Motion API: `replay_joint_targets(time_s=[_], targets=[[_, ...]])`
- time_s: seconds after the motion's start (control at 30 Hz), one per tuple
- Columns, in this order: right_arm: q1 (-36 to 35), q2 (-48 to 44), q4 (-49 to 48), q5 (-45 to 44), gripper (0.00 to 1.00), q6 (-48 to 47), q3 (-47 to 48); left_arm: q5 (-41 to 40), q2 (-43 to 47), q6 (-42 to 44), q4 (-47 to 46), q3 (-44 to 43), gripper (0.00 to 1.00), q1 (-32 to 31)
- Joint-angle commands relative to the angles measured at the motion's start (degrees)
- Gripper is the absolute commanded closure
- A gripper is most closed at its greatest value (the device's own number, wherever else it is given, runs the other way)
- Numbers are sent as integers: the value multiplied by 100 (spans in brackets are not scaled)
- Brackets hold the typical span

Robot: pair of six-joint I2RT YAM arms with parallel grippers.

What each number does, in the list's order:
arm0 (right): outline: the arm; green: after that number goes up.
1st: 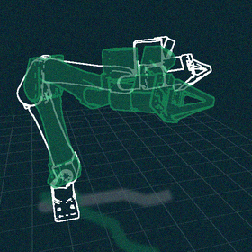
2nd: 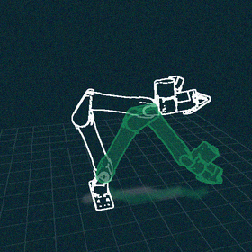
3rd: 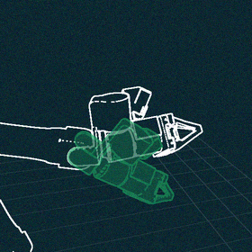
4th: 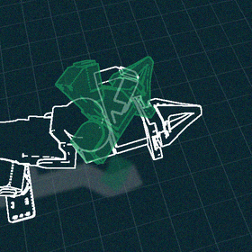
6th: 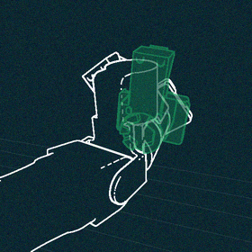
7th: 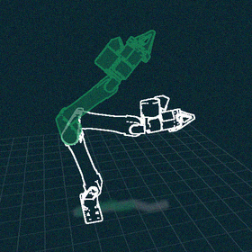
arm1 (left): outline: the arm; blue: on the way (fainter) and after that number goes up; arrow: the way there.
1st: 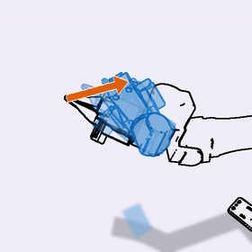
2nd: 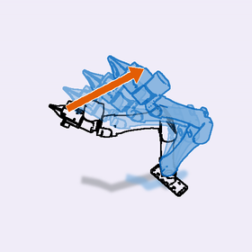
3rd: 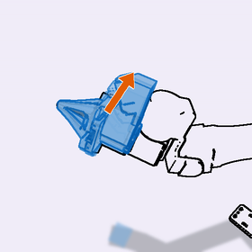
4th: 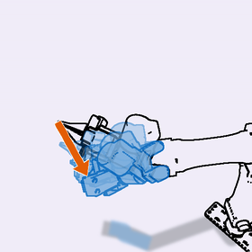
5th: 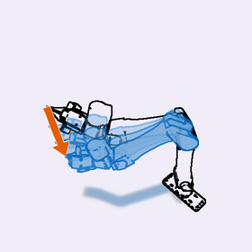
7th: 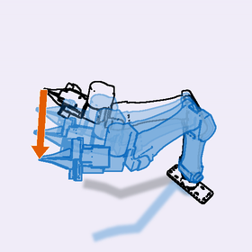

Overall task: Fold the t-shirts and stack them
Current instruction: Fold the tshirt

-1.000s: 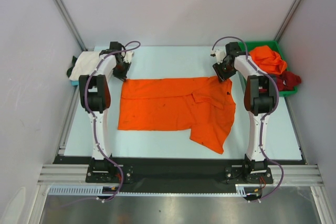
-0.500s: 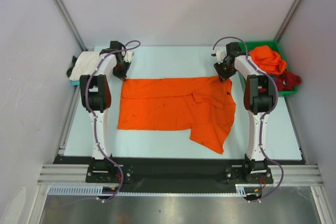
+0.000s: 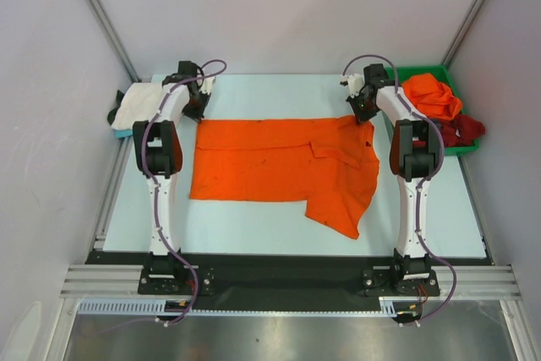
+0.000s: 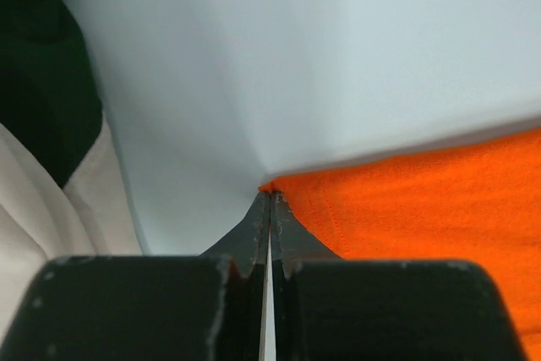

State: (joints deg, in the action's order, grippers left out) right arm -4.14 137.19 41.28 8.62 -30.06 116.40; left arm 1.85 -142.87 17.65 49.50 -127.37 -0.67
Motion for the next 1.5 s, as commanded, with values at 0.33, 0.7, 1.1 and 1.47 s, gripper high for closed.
replay_joint_targets(time_s=[0.33,0.7,1.1,1.47], targets=[[159,792,-524,-379,96,-114,744,-422,-628,292,-651,-1290,100,49],[177,-822,-568,183,48,79,780,-993,653,-68,-1293,-1229,48,-364],[-129,-3582,-182,1633,50,-1078,-2926,-448,2833,141,-1135,1774,27,-733],[-1721,-6764,380,1379,52,-2829,-6585,-580,4653,81,-2093,4905,27,-680]])
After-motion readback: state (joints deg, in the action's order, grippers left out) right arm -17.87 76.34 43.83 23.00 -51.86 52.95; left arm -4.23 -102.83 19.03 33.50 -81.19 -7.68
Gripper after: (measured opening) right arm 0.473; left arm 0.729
